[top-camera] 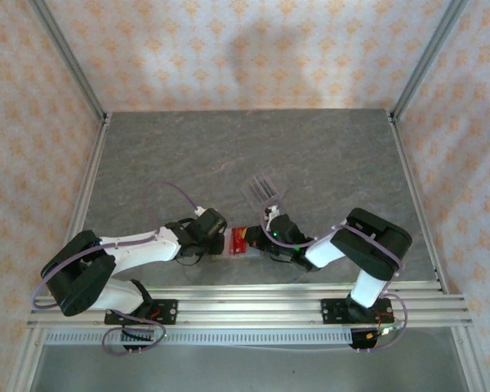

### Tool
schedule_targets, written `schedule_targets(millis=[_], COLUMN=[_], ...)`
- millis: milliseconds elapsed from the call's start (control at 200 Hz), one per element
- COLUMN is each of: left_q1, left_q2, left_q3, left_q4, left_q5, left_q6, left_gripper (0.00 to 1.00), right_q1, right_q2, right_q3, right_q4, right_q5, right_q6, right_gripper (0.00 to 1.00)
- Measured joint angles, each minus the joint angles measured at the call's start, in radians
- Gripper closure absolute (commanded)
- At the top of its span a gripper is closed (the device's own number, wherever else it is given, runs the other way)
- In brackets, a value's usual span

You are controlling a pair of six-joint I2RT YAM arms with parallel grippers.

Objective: Put the credit cards into the card holder

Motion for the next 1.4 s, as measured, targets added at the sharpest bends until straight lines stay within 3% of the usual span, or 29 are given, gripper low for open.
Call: schedule_targets(millis=[1031,1396], left_q1=[0.000,0.000], left_q2=[0.003,-0.017], left_q3=[0.002,-0.005], left_q4=[-0.007,-0.019], left_q5=[-0.008,-0.018], left_q6=[0.000,-0.004], left_gripper=[0.66,0.65], right_q1=[0.052,0.076], right_q2=[0.121,0.088], right_q3=[0.106,0.115], right_q4=[0.029,-0.004], right_q5=[-0.039,-0.007], right_q6=[0.027,0.046], right_gripper=[1.00,0.73])
